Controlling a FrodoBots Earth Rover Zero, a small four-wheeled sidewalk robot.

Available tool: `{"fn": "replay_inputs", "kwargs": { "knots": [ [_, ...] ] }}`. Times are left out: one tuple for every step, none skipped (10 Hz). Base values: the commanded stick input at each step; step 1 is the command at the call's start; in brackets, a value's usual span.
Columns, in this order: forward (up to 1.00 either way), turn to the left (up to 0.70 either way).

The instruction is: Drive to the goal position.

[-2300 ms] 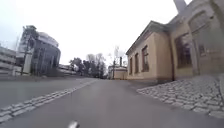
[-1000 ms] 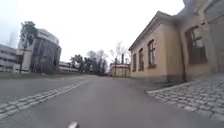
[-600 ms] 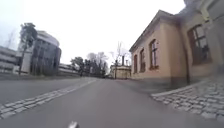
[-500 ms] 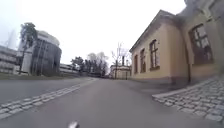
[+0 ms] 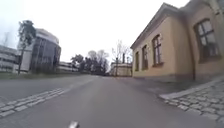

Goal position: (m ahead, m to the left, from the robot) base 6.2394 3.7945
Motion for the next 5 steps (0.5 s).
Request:
{"fn": "replay_inputs", "kwargs": {
  "knots": [
    [1.0, 0.0],
    [1.0, 0.0],
    [1.0, 0.0],
    [1.0, 0.0],
    [1.0, 0.0]
  ]
}}
